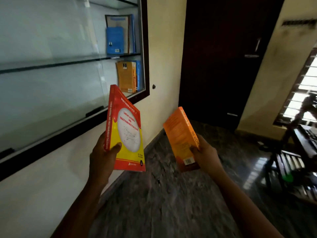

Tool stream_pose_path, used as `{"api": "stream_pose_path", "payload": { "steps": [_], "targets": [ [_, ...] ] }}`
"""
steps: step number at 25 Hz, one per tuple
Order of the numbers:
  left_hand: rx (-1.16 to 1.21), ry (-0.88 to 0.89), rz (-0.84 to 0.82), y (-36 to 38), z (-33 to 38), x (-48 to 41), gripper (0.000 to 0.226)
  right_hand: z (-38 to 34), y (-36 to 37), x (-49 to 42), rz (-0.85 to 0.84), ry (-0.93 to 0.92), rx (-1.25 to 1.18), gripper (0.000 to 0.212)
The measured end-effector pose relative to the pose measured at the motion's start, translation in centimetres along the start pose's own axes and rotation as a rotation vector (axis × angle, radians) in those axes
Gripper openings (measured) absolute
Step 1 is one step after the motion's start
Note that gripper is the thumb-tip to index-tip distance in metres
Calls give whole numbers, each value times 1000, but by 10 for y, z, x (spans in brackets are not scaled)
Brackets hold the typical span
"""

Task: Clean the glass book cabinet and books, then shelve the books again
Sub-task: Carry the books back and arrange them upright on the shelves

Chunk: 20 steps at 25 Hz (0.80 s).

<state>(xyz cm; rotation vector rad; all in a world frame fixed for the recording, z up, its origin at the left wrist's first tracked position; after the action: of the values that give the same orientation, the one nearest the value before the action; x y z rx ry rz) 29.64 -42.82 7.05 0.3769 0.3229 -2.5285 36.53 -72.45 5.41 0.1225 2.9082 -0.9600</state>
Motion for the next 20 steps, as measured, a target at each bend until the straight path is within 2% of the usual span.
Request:
{"api": "stream_pose_path", "payload": {
  "steps": [6, 11, 15, 20],
  "targets": [
    [31, 53, 231, 77, 16, -110, 50, -39, -1, -189, -154, -131, -118, 46],
    [-13, 156, 409, 107, 24, -196, 51, -108, 32, -328, -205, -411, -211, 37],
    [-59, 249, 522, 116, 31, -278, 50, -176, 78, -437, -256, -487, -437, 36],
    [-64, 329, 581, 134, 47, -385, 48, -272, 118, -543, -295, -533, -700, 36]
  ]
}}
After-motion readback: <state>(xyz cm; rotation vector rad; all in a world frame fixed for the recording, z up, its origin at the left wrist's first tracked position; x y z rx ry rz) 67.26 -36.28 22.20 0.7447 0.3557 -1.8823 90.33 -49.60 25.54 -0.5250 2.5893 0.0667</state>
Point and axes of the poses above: each hand's wrist, its own x-axis away from the middle knuckle, its own y-axis out of the palm, z = x × y, the point moved 7 cm from there along -x, towards the middle knuckle, and after that the axes turned 6 degrees about y, right-handed, at the moved point
